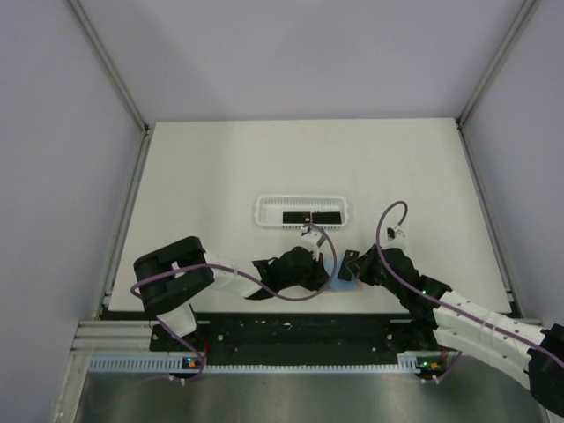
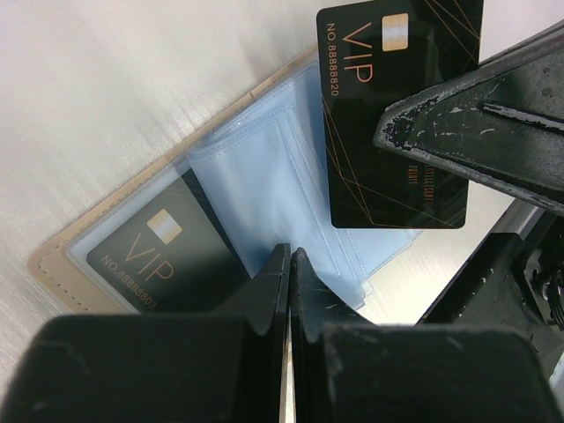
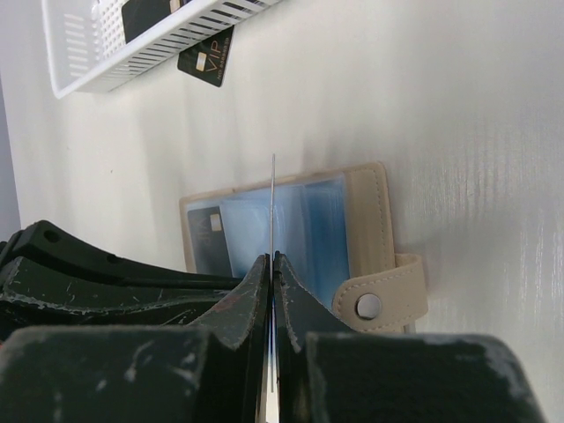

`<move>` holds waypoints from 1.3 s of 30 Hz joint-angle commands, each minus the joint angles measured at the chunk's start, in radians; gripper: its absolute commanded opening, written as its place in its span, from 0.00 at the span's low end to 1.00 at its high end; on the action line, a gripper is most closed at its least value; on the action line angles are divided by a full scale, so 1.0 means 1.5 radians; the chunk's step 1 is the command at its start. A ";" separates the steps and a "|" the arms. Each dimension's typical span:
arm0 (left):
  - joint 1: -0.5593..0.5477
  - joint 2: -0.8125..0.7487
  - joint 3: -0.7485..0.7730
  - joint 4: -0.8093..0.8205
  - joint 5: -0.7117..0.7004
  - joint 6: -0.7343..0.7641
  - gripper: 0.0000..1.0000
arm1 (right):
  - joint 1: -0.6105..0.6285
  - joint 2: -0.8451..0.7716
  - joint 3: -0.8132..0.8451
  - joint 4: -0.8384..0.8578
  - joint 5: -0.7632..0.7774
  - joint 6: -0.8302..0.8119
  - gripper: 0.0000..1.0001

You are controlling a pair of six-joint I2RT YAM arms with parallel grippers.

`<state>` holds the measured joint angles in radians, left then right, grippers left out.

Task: Put the credit cards into the card holder
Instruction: Insert the credit card into the card holder.

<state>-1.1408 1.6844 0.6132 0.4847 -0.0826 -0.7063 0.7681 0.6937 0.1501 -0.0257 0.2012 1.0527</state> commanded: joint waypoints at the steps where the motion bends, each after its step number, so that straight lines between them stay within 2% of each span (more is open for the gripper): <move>1: 0.005 0.011 -0.021 -0.104 -0.017 0.015 0.00 | -0.005 0.010 -0.010 0.046 0.010 0.005 0.00; 11: 0.005 0.010 -0.020 -0.105 -0.018 0.015 0.00 | -0.005 0.040 -0.012 0.055 0.009 0.005 0.00; 33: 0.004 -0.010 -0.007 -0.109 -0.016 0.025 0.00 | -0.005 0.100 -0.040 0.178 -0.056 0.013 0.00; 39: 0.005 -0.029 0.003 -0.115 -0.019 0.031 0.00 | -0.005 0.099 -0.039 0.182 -0.064 0.008 0.00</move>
<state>-1.1397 1.6600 0.6155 0.4381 -0.0845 -0.6987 0.7681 0.8406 0.0963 0.1989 0.1177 1.0706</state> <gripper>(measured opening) 0.013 0.006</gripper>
